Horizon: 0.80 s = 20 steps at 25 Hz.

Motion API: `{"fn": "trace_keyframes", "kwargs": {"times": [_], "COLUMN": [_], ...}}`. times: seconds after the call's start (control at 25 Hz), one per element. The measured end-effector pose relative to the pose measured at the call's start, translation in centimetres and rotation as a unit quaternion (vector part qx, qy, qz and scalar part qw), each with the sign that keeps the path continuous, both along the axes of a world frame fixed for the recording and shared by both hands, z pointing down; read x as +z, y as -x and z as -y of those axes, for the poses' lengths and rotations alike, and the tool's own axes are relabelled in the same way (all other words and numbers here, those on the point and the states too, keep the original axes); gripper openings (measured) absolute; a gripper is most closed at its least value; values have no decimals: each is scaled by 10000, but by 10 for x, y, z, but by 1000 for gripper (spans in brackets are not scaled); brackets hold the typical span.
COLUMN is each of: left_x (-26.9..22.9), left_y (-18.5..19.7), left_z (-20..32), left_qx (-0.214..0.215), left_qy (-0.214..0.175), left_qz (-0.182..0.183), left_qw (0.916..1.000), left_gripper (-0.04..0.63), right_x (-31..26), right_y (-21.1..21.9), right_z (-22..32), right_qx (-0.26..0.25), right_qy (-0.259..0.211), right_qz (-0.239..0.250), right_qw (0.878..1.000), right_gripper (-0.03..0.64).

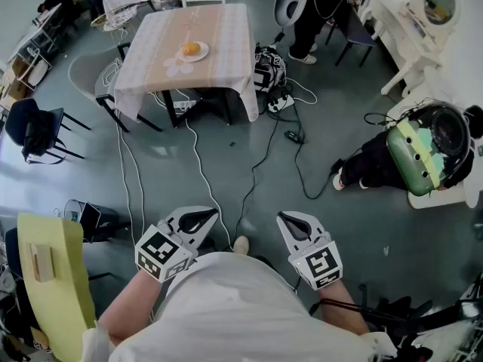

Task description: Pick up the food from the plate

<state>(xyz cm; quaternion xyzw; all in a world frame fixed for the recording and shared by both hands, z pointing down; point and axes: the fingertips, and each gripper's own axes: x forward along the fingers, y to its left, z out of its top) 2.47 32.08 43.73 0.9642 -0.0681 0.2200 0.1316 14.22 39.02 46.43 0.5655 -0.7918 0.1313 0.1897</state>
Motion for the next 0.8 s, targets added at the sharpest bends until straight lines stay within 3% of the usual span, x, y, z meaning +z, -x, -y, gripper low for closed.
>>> {"fn": "trace_keyframes", "kwargs": {"times": [0.44, 0.64, 0.8], "left_x": [-3, 7, 6], "left_y": [-3, 9, 9], "left_z": [16, 48, 91], "left_qx": [-21, -188, -108], "left_qy": [-9, 133, 112], "left_qz": [-26, 6, -179], "left_qw": [10000, 9997, 9997], "left_gripper": [9, 9, 9], "right_x": [10, 18, 20], "right_y": [-4, 8, 11], "right_z": [11, 44, 88], "right_qx": [39, -129, -64], "right_qy": [58, 155, 173], "right_qz": [104, 410, 418], "right_qw": [9999, 9990, 9990], "right_gripper": [12, 12, 14]}}
